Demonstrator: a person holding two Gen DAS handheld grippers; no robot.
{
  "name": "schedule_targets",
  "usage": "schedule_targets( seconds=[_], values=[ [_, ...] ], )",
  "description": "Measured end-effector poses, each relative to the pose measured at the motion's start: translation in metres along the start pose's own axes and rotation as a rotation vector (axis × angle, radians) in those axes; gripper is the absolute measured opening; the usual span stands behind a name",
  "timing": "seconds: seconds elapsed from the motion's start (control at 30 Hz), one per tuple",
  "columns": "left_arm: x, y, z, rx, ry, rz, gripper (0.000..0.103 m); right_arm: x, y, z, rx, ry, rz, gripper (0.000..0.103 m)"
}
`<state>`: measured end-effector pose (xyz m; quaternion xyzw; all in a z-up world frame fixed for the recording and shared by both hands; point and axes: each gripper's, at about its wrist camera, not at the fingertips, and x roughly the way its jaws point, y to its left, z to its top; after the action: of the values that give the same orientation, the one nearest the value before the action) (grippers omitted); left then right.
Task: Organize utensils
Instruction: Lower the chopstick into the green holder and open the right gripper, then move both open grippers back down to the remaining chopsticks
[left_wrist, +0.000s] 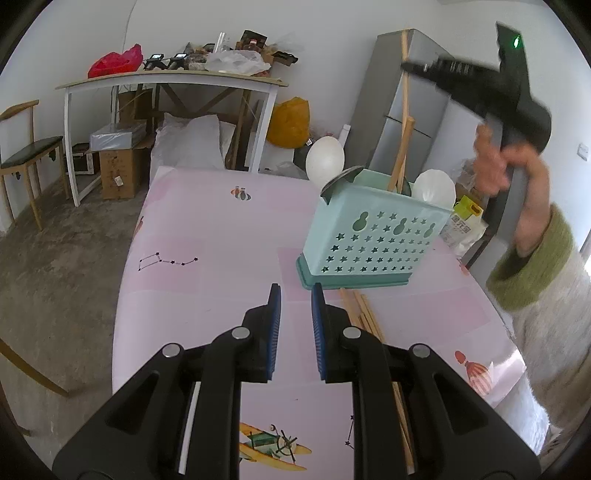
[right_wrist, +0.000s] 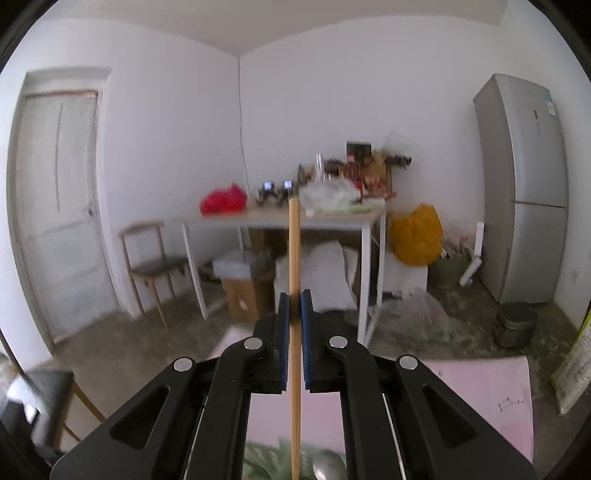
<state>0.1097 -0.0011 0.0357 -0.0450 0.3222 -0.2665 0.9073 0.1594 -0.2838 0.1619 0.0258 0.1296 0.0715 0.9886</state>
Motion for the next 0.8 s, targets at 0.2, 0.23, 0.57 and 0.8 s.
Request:
schedule_targets(
  seconds=[0.2,0.23,0.57,0.8],
  values=[
    [0.004,-0.001,-0.002,-0.004,0.018,-0.001,0.02,-0.002,-0.017,-0.028,0.012,0.099,-0.036,0.013],
    [0.005,-0.002,-0.001,-0.005,0.019,-0.001,0.022,-0.01,-0.021,-0.029,0.023,0.094,-0.048,0.024],
    [0.013,-0.013,-0.007,0.015,0.054,-0.023,0.032,-0.088,-0.051,-0.036,0.171,0.034,-0.096,0.046],
    [0.024,-0.024,-0.02,0.057,0.141,-0.032,0.049,-0.106,-0.039,-0.098,0.278,0.229,-0.088,0.046]
  ],
)
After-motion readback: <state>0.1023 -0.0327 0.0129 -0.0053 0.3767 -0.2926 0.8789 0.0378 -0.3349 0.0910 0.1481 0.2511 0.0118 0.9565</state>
